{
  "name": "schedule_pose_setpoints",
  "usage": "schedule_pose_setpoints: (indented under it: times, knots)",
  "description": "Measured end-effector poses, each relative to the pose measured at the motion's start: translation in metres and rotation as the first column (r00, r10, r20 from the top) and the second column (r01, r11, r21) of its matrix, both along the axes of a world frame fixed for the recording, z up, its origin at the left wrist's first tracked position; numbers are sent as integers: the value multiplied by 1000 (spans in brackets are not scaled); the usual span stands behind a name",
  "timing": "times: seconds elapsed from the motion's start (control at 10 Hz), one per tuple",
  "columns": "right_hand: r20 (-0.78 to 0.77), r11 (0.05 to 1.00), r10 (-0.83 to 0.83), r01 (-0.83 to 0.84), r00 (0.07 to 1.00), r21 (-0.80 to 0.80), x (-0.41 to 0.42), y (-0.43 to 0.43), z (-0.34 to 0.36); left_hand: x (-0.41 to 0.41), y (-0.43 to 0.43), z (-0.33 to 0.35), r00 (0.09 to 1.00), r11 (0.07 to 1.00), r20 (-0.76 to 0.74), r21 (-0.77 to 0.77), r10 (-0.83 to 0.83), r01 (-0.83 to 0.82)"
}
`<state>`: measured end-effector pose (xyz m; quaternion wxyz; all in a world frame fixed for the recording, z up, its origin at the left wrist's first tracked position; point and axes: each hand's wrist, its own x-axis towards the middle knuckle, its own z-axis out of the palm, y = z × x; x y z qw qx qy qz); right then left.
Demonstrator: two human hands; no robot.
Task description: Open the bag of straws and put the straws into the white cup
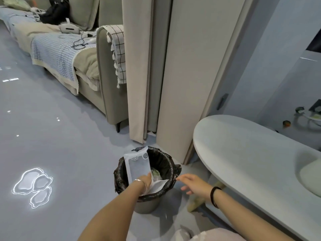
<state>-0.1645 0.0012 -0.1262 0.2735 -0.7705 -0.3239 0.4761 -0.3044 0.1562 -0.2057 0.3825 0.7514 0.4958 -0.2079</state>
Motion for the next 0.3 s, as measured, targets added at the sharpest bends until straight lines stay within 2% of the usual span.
schedule_pose_setpoints:
  times: [0.1, 0.2, 0.3]
  knots:
    - [-35, 997, -21, 23, 999, 70, -2, -10, 23, 7, 7, 22, 998, 983, 57, 182, -26, 16]
    - [-44, 987, -8, 15, 999, 160, -3, -24, 60, 21, -2, 58, 969, 942, 240, 333, -59, -26]
    - [-27, 943, -73, 77, 997, 324, -1, -48, 101, 44, -16, 96, 910, 880, 403, 461, -96, -111]
